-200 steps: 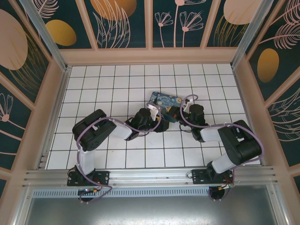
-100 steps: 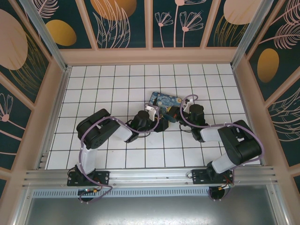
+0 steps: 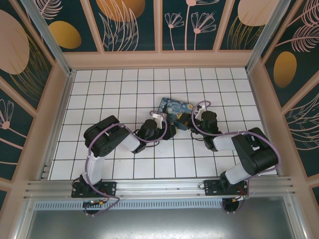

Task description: Unlock a padlock with a key

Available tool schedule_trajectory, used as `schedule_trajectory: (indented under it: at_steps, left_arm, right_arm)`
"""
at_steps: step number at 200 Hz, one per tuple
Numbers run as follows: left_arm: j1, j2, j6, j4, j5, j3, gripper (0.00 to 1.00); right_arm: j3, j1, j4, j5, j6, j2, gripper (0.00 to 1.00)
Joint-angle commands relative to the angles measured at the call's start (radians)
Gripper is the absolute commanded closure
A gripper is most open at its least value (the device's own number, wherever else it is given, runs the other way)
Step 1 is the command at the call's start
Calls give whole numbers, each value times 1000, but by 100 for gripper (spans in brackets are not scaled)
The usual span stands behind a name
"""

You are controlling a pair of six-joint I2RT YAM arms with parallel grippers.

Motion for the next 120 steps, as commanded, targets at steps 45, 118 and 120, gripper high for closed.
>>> schedule_trajectory:
  at_steps: [45,118,120]
  left_arm:
    - [15,14,-22,51,-3,5,82]
    - [19,33,-62,93,7,21,58]
    - [18,34,-64,94,9,21,58]
  right_arm:
    - [5,-6,-5,-15,7,-15,100]
    - [9,-6,-31,-8,-4,-13,100]
    - [8,-6,-28,-9,-3,-12,100]
